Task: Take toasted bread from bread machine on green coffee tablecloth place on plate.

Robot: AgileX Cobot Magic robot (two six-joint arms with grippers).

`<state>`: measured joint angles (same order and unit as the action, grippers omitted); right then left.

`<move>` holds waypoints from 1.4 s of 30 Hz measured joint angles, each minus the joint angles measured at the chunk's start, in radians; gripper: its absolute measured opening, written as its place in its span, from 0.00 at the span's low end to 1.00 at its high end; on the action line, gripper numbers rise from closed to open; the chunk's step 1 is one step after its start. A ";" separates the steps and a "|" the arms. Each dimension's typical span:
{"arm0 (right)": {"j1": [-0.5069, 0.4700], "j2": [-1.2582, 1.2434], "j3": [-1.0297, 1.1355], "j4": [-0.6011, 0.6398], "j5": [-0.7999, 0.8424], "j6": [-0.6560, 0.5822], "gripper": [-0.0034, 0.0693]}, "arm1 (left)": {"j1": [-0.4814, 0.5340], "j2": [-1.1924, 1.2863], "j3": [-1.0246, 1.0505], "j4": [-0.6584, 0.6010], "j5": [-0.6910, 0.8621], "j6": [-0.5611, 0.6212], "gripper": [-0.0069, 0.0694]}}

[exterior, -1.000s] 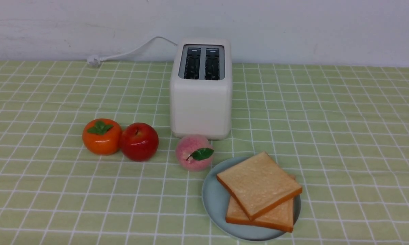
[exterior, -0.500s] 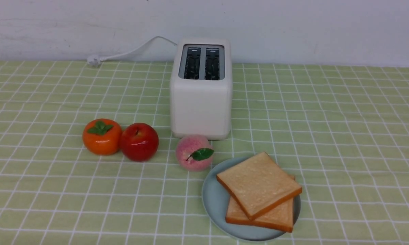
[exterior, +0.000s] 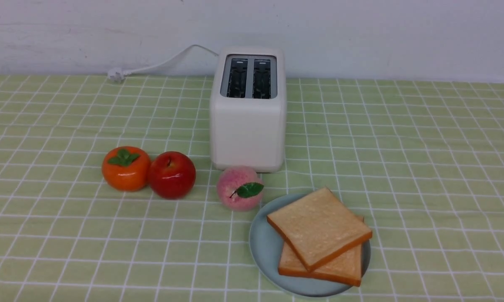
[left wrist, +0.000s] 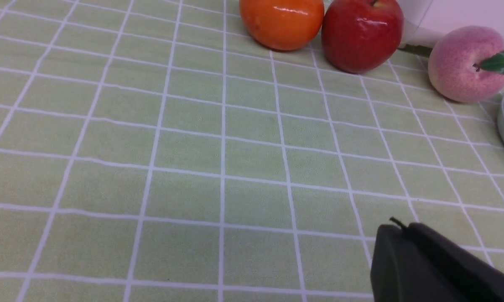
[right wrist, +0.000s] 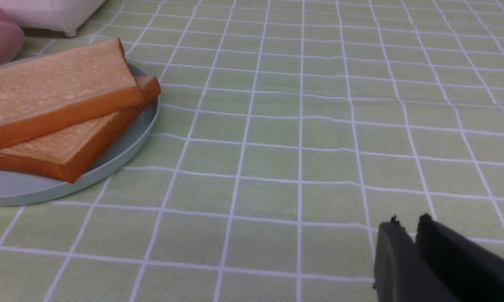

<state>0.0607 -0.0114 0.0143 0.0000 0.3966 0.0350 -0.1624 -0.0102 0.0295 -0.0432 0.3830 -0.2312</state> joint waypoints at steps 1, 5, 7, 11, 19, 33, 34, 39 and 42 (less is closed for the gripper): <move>0.000 0.000 0.000 0.000 0.000 0.000 0.16 | 0.000 0.000 0.000 0.000 0.000 0.000 0.08; 0.000 0.000 0.000 0.000 0.000 0.000 0.16 | 0.000 0.000 0.000 0.000 0.000 0.000 0.08; 0.000 0.000 0.000 0.000 0.000 0.000 0.17 | 0.000 0.000 0.000 0.000 0.000 0.000 0.08; 0.000 0.000 0.000 0.000 0.000 0.000 0.17 | 0.000 0.000 0.000 0.000 0.000 0.000 0.09; 0.000 0.000 0.000 0.000 0.000 0.000 0.19 | 0.000 0.000 0.000 0.000 0.000 0.000 0.10; 0.000 0.000 0.000 0.000 0.000 0.000 0.21 | 0.000 0.000 0.000 0.000 0.000 0.000 0.10; 0.000 0.000 0.000 0.000 0.000 0.000 0.21 | 0.000 0.000 0.000 0.000 0.000 0.000 0.10; 0.000 0.000 0.000 0.000 0.000 0.000 0.22 | 0.000 0.000 0.000 0.000 0.000 0.000 0.11; 0.000 0.000 0.000 0.000 0.000 0.000 0.23 | 0.000 0.000 0.000 0.000 0.000 0.000 0.12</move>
<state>0.0607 -0.0114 0.0143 0.0000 0.3966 0.0352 -0.1624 -0.0102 0.0295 -0.0432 0.3830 -0.2312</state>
